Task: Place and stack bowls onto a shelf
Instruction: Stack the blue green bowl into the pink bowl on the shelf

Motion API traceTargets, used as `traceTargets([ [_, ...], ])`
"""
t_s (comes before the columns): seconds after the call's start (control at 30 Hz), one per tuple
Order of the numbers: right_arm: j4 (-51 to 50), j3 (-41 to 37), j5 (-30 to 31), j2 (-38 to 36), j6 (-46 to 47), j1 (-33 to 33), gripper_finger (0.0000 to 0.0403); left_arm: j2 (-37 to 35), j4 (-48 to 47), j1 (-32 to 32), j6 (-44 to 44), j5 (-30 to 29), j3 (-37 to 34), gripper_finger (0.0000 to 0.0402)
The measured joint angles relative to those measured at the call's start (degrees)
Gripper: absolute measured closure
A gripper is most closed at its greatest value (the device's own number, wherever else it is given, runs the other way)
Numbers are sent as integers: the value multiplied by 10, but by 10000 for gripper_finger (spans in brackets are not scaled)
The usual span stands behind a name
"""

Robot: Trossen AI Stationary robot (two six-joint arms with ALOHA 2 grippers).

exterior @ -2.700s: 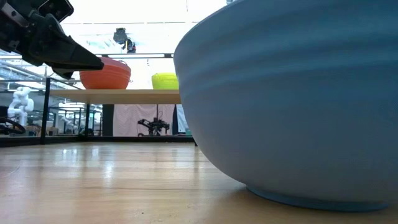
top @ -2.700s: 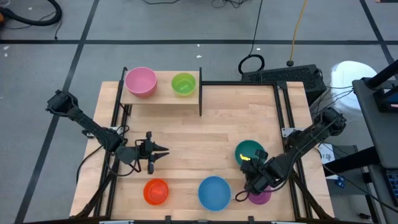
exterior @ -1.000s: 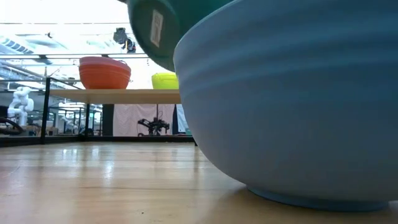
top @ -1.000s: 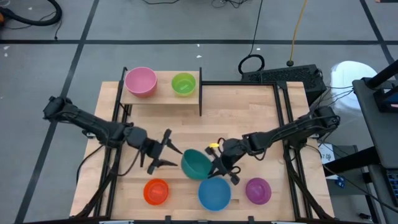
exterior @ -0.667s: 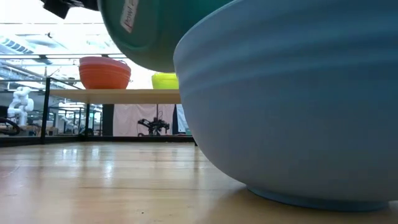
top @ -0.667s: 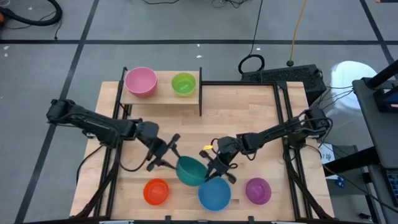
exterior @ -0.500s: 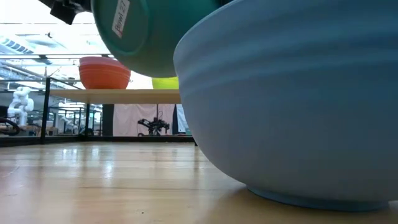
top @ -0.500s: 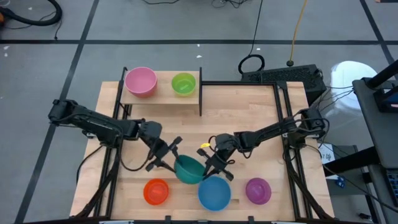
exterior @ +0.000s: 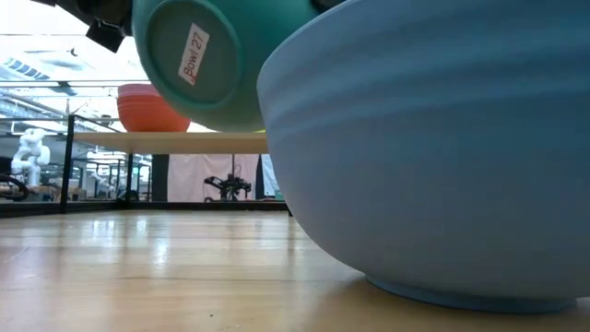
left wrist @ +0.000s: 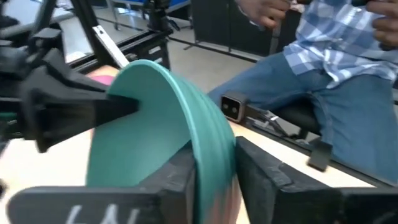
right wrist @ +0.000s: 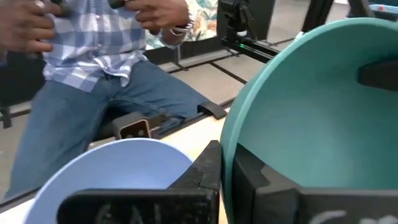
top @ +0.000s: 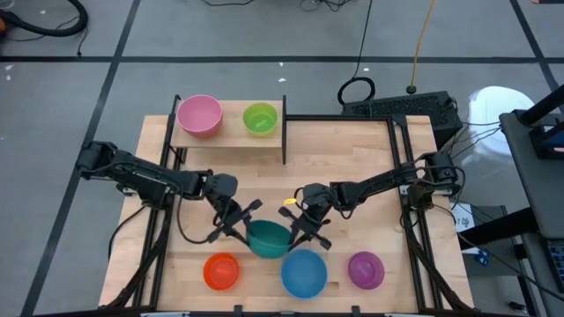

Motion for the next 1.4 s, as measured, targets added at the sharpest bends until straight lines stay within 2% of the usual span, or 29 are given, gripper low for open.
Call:
traceTargets([
  [0.17, 7, 0, 47, -5, -17, -2, 369, 1, -9, 0, 9, 20, -1, 341],
  [0.3, 47, 0, 72, -5, 9, -3, 333, 0, -21, 0, 11, 27, -1, 355],
  [0.53, 114, 1, 145, -6, 67, -6, 258, 1, -30, -2, 12, -9, -1, 393],
  [0.67, 155, 1, 162, -5, 94, -7, 221, 0, -25, -2, -3, -27, 0, 389],
  [0.8, 172, 1, 226, -23, 134, -8, 201, 0, -32, -1, -30, -52, 1, 392],
  [1.0, 128, 1, 333, -77, 136, -5, 196, 0, -38, -2, -52, -54, 1, 392],
  [1.13, 57, 1, 367, -124, 136, -1, 196, -23, -56, 2, -65, -84, 4, 393],
  [1.23, -12, 1, 408, -156, 140, 12, 196, -50, -124, 8, -75, -101, 23, 396],
  [1.4, -87, 0, 478, -194, 129, 46, 196, -90, -281, 11, -78, -197, 86, 389],
])
